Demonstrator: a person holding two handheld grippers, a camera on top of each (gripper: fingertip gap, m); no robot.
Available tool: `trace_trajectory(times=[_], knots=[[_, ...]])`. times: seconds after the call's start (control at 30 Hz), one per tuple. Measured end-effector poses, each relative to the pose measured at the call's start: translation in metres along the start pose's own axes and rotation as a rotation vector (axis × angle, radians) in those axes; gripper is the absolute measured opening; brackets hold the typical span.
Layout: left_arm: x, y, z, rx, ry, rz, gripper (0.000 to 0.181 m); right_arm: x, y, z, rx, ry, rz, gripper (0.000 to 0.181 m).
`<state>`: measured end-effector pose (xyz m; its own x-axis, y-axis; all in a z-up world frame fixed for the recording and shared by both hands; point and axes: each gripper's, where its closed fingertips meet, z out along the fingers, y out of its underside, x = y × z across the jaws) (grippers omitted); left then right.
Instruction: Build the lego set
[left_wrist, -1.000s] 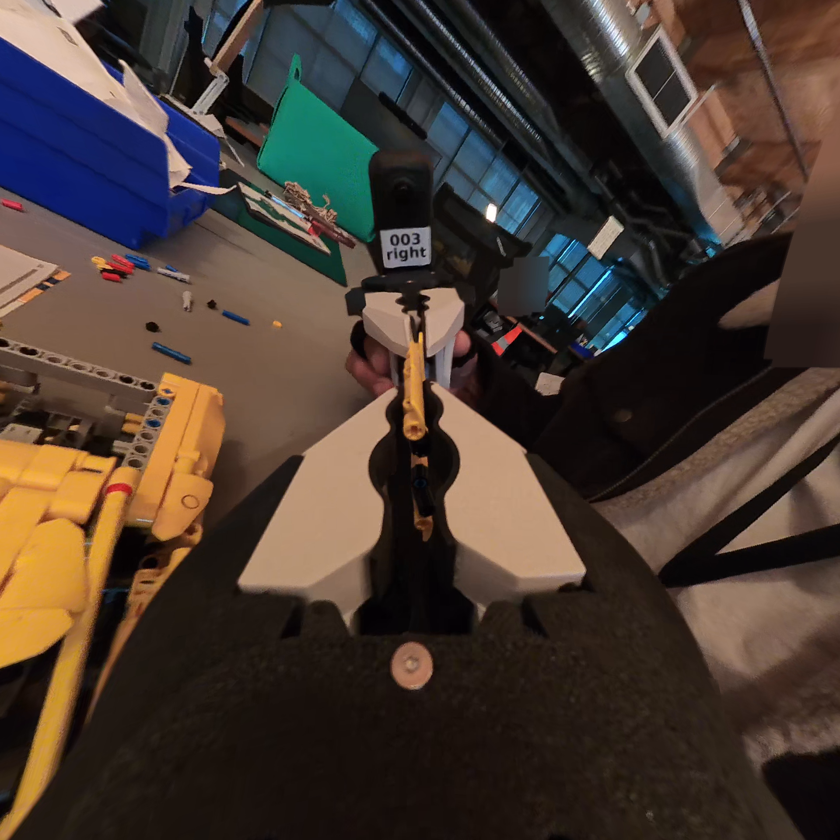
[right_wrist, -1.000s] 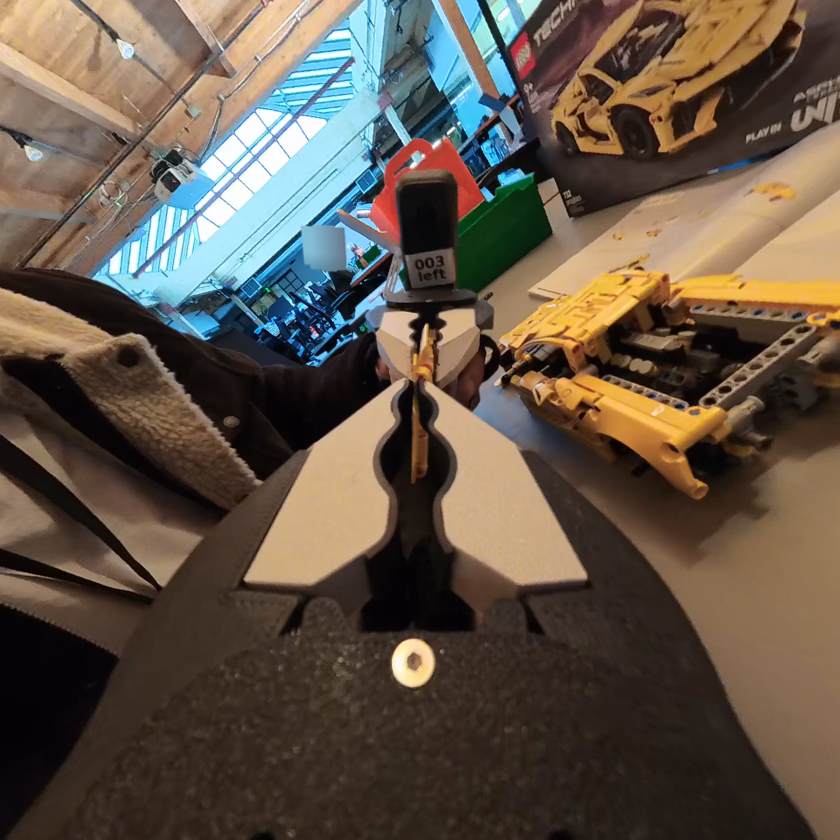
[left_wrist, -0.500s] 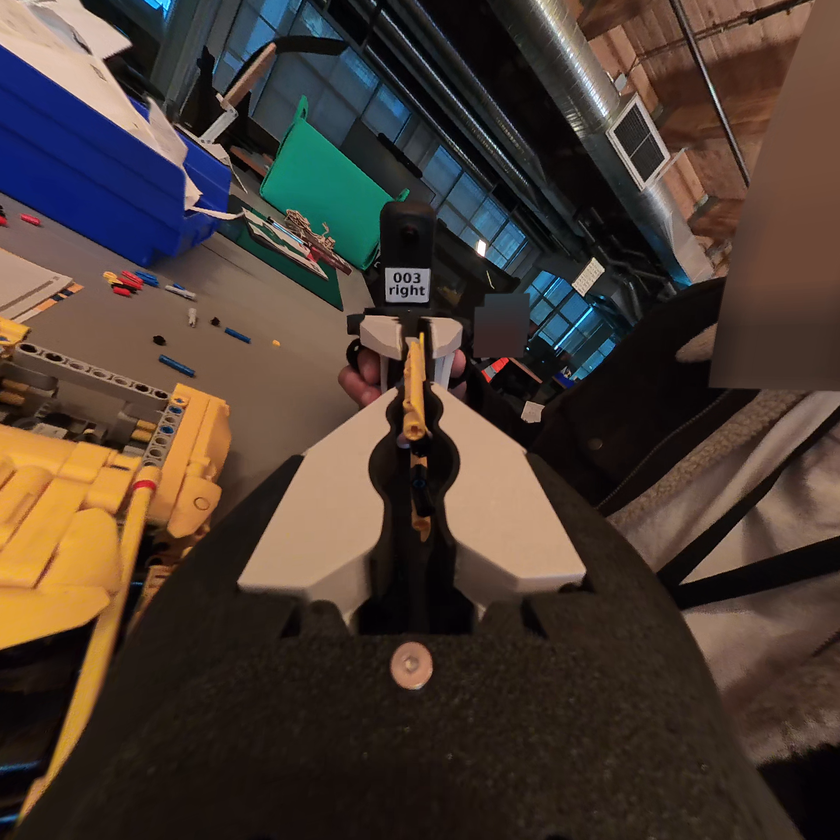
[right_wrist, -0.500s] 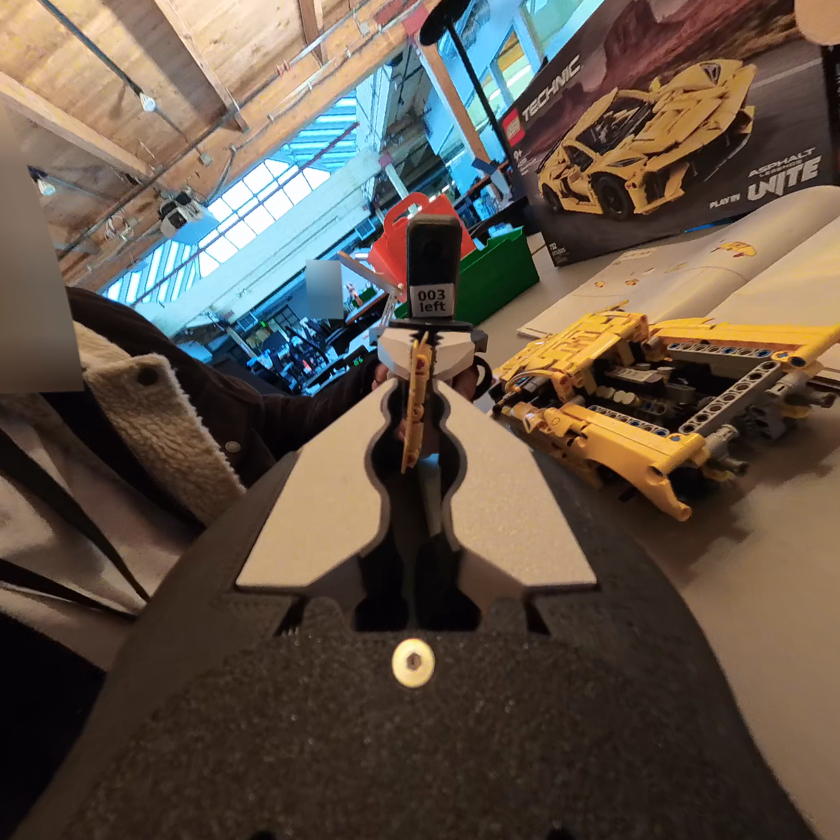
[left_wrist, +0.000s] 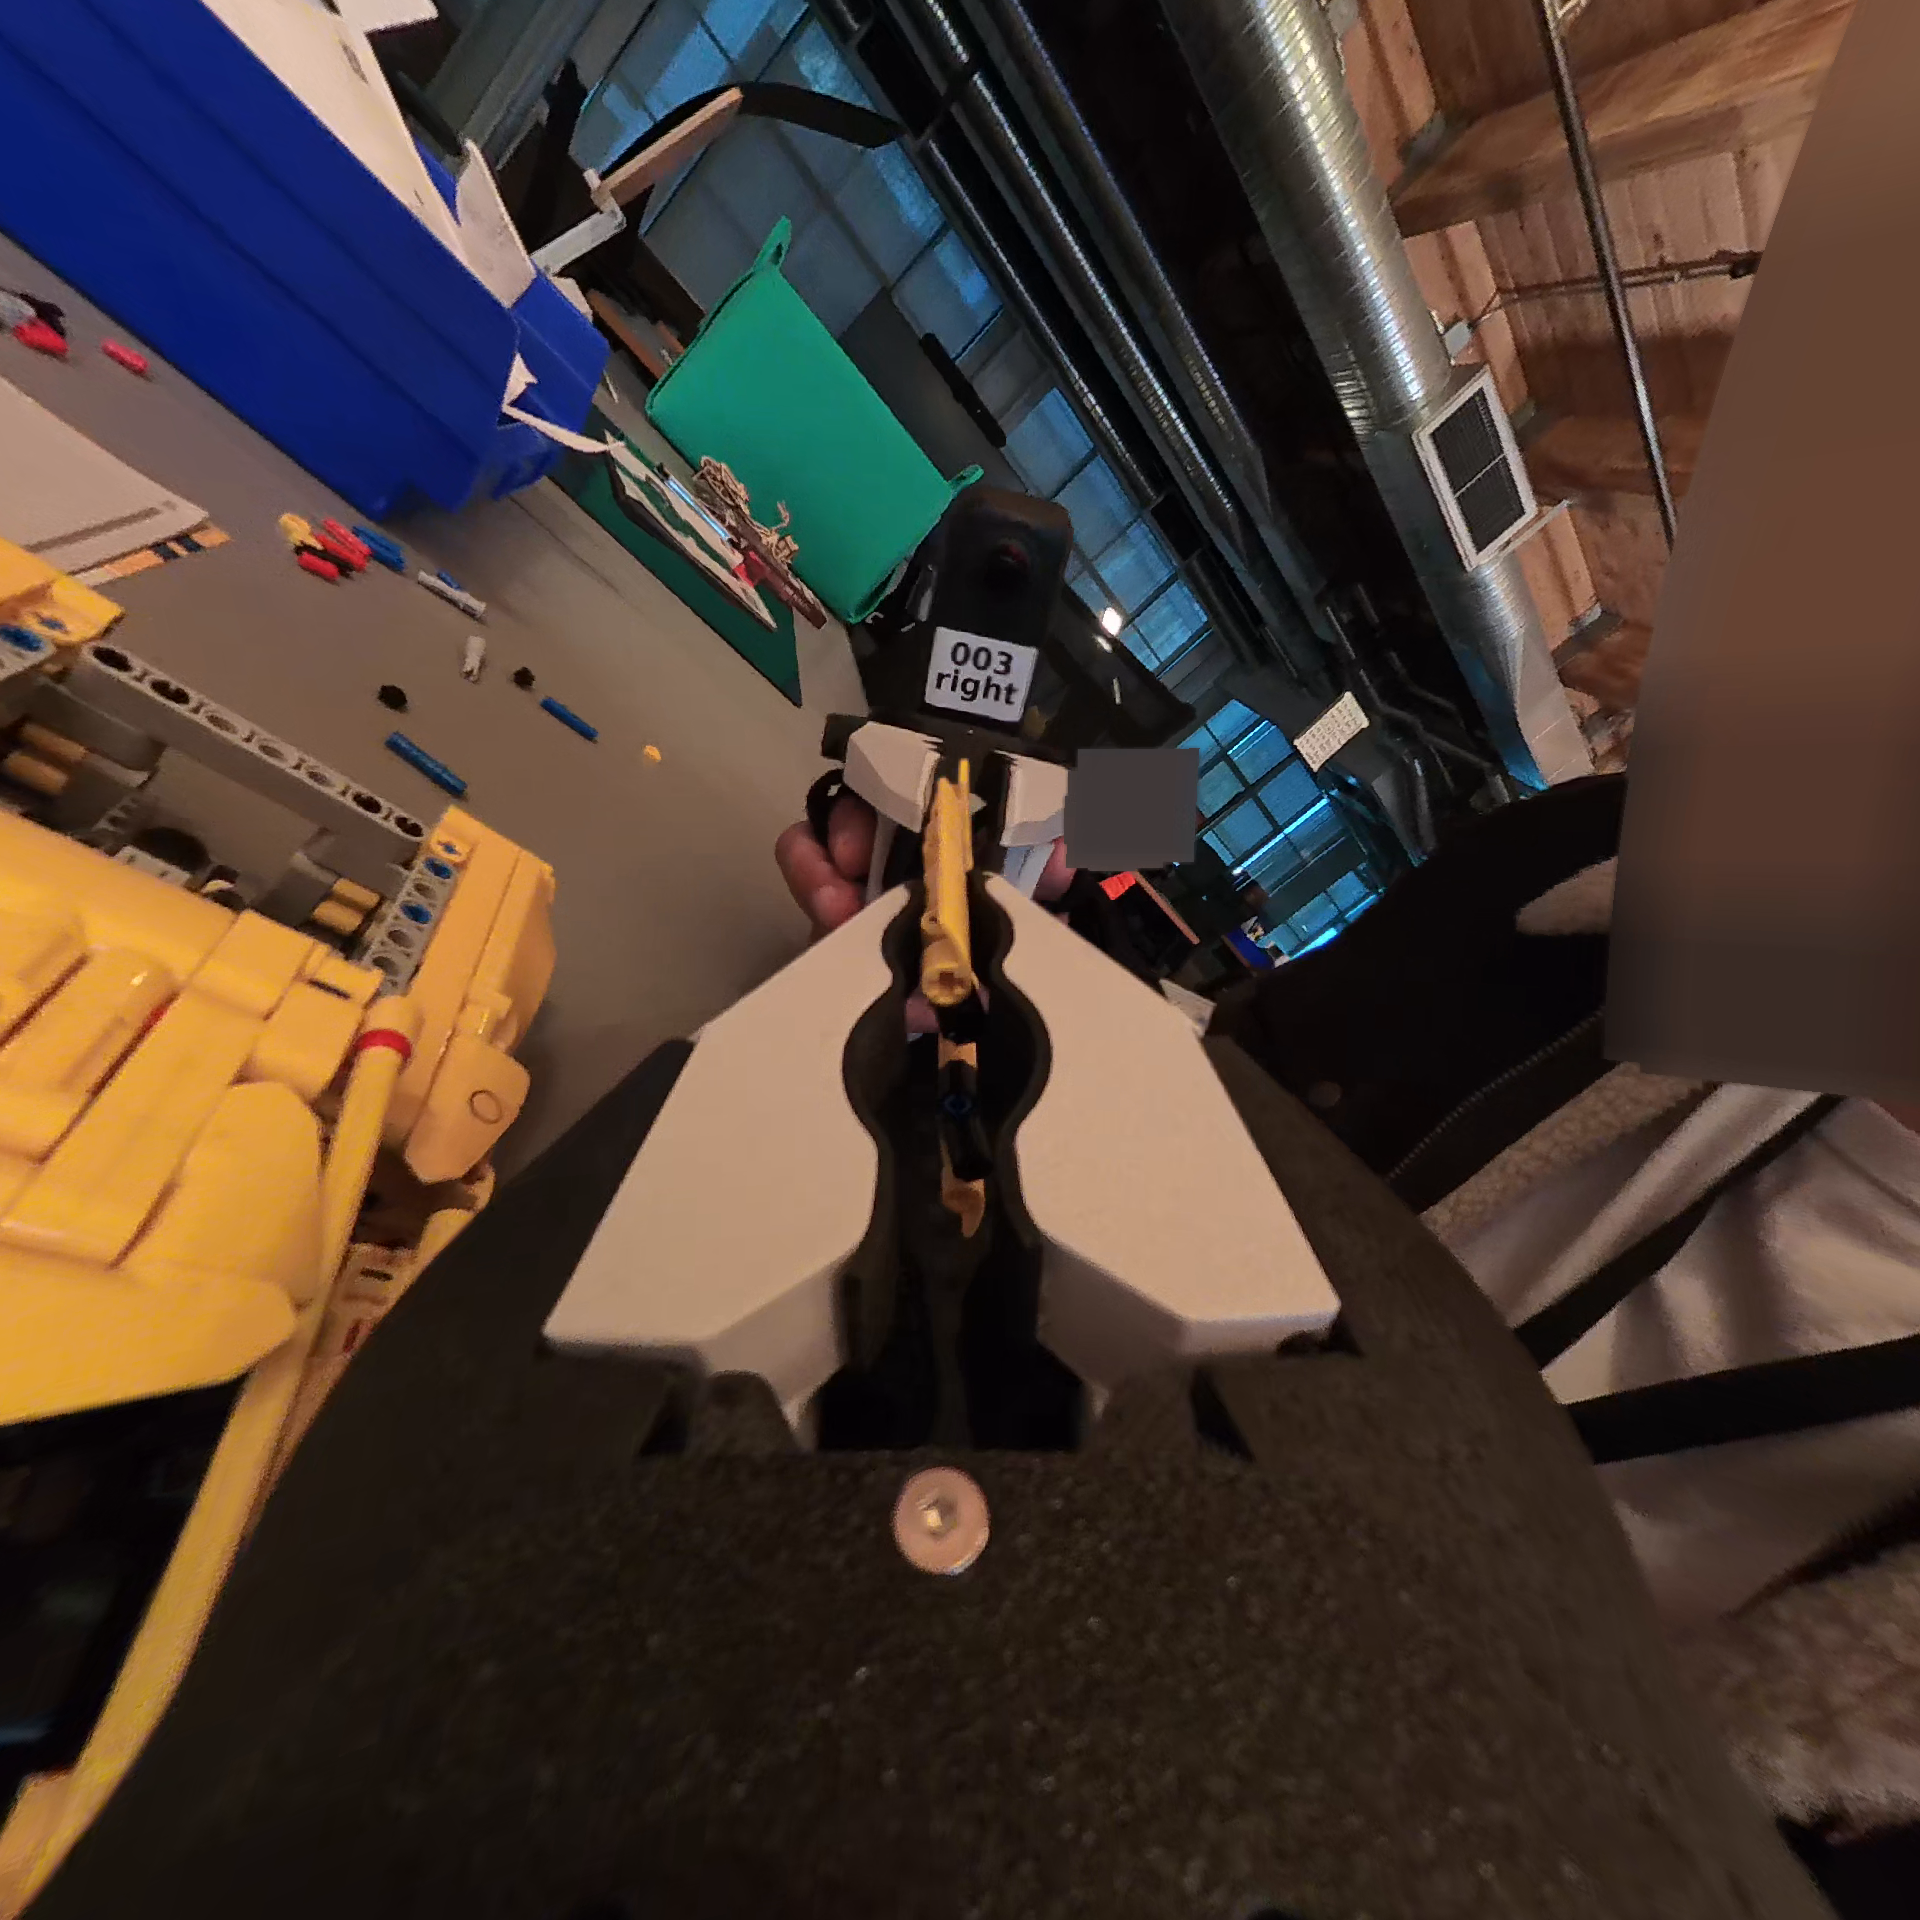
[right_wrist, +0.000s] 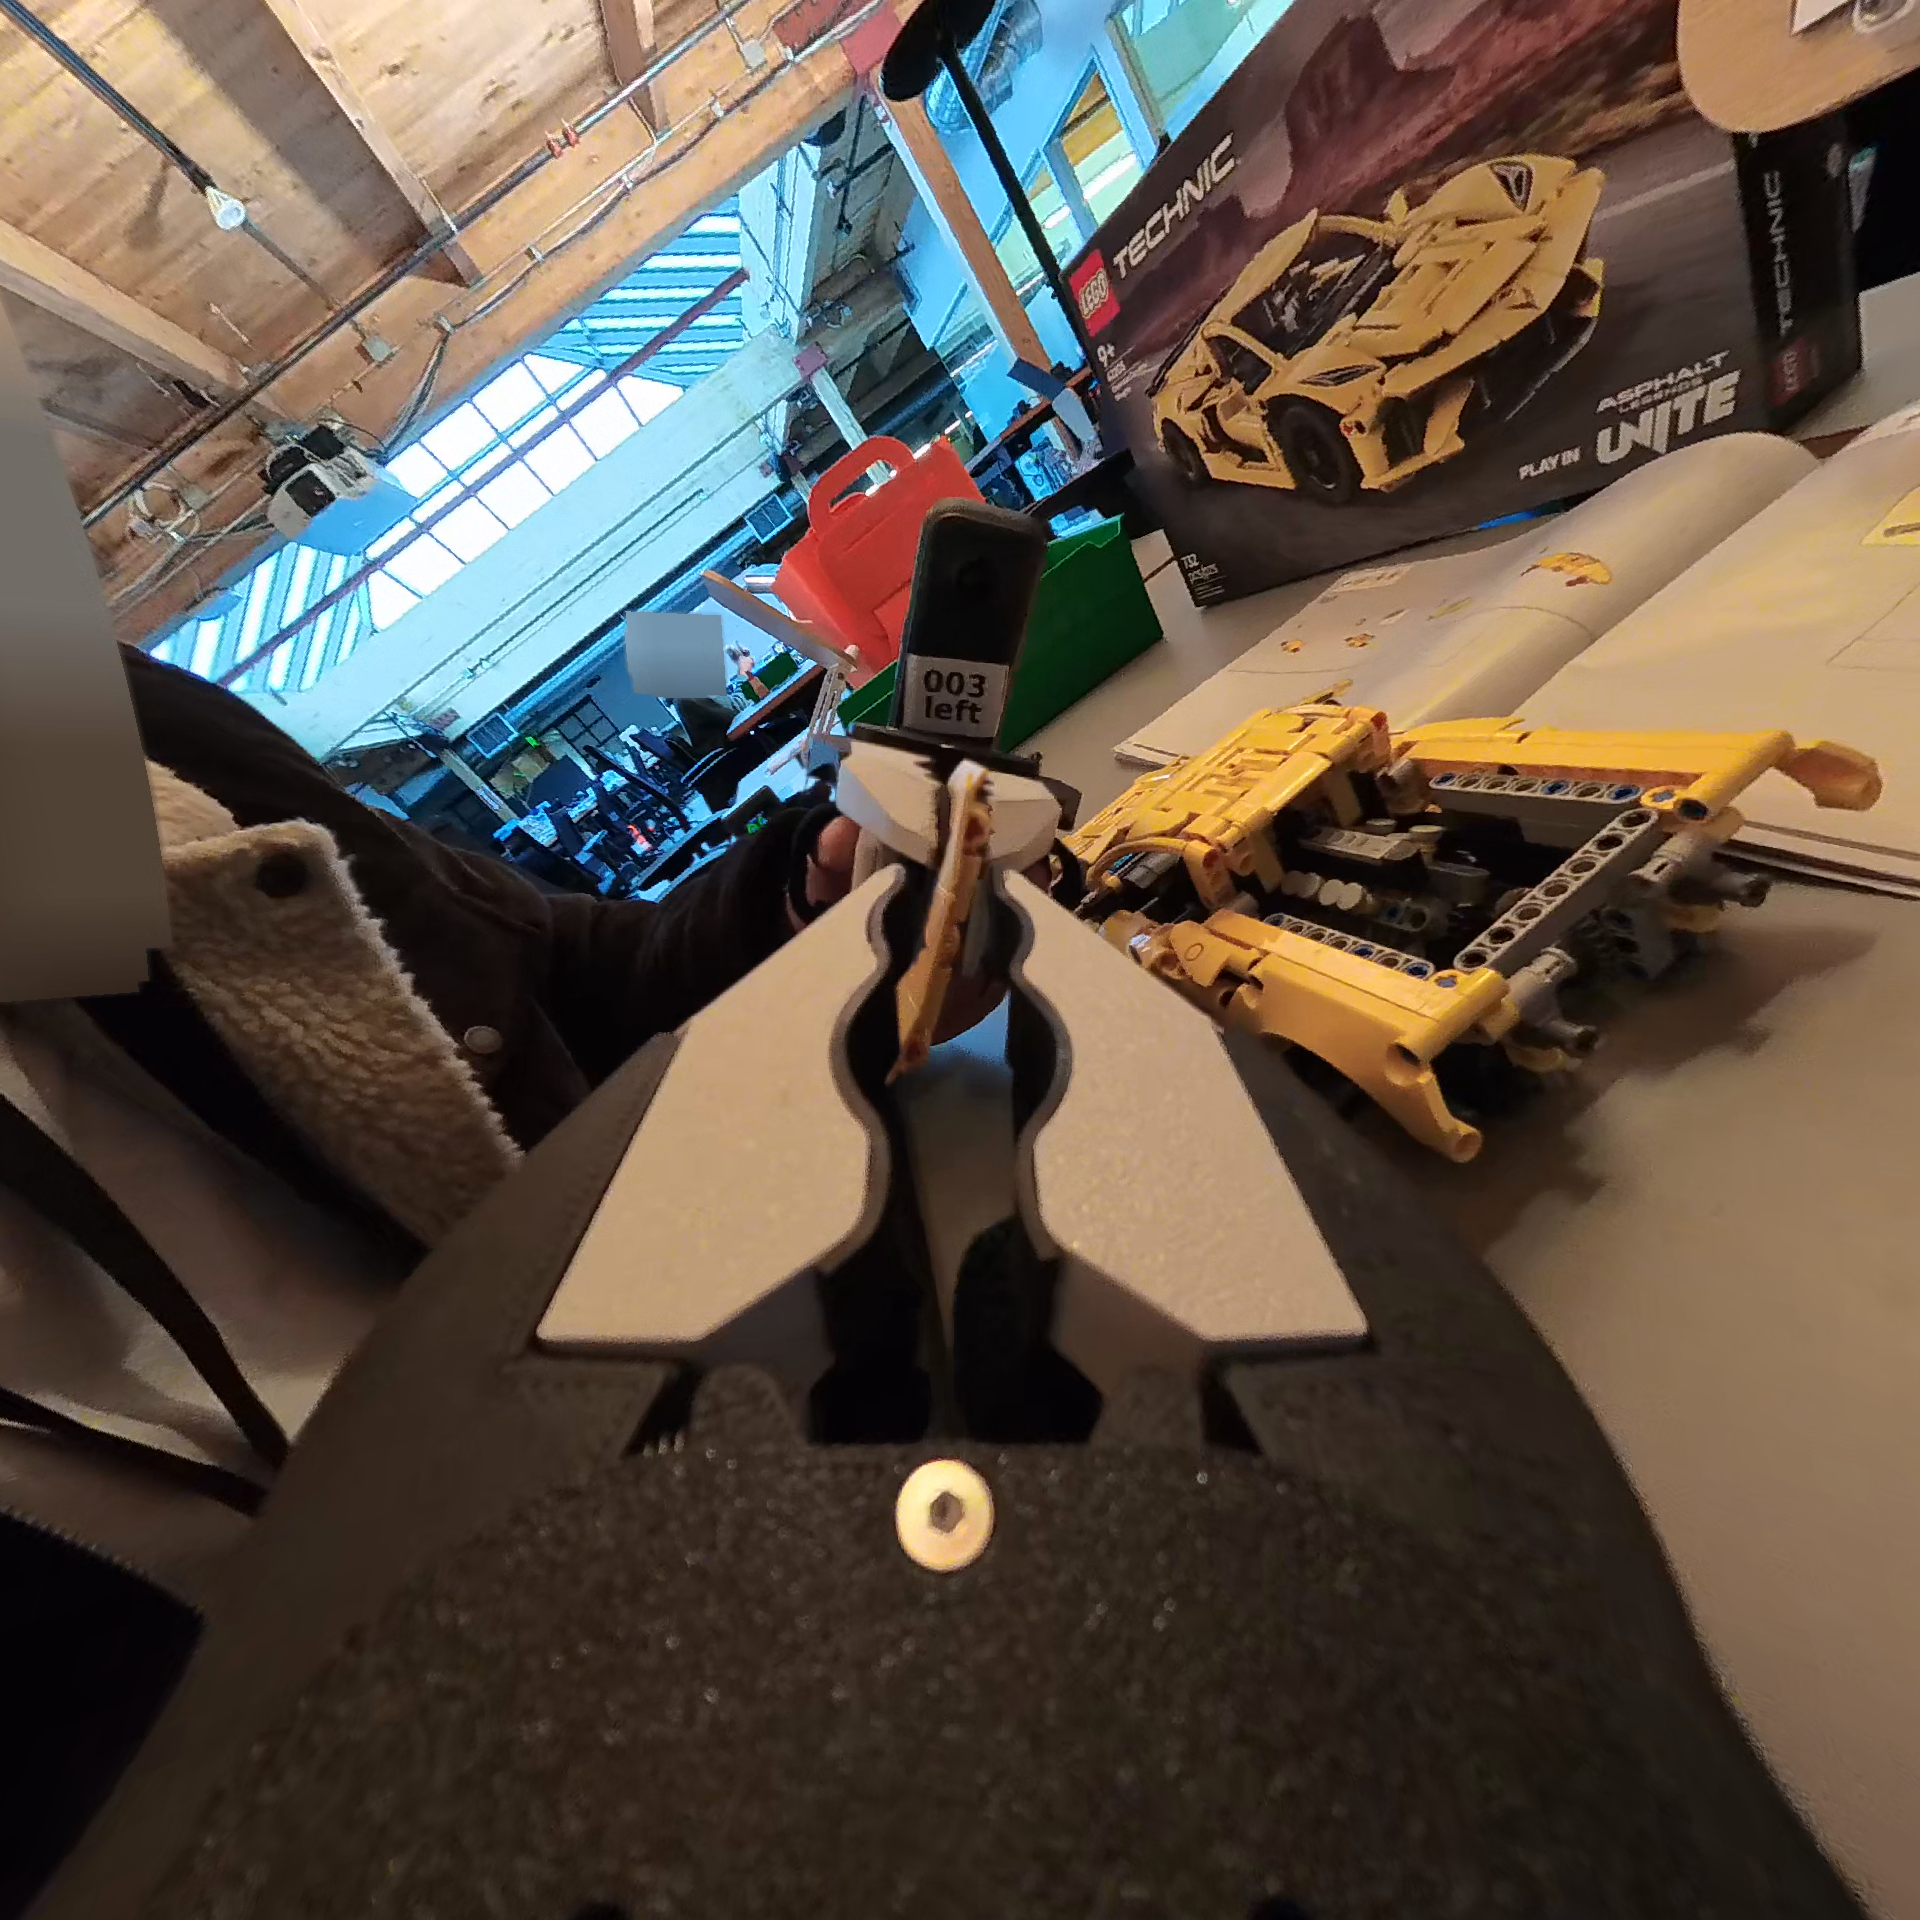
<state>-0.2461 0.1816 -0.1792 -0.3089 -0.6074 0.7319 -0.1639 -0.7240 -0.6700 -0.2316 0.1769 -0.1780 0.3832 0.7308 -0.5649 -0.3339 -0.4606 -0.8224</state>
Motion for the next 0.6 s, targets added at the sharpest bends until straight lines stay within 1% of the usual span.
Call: trace_trajectory(times=[0.3, 0.4, 0.6], knots=[[0.004, 0.009, 0.006, -0.037, 0.009, 0.017, 0.006, -0.001, 0.004, 0.003, -0.024, -0.007, 0.002, 0.012], [0.004, 0.011, 0.008, -0.045, 0.012, 0.024, 0.007, -0.004, 0.005, 0.003, -0.03, -0.024, 0.014, 0.008], [0.005, 0.019, 0.006, -0.106, -0.007, 0.126, 0.006, -0.006, 0.013, 0.003, -0.081, -0.089, 0.136, 0.006]])
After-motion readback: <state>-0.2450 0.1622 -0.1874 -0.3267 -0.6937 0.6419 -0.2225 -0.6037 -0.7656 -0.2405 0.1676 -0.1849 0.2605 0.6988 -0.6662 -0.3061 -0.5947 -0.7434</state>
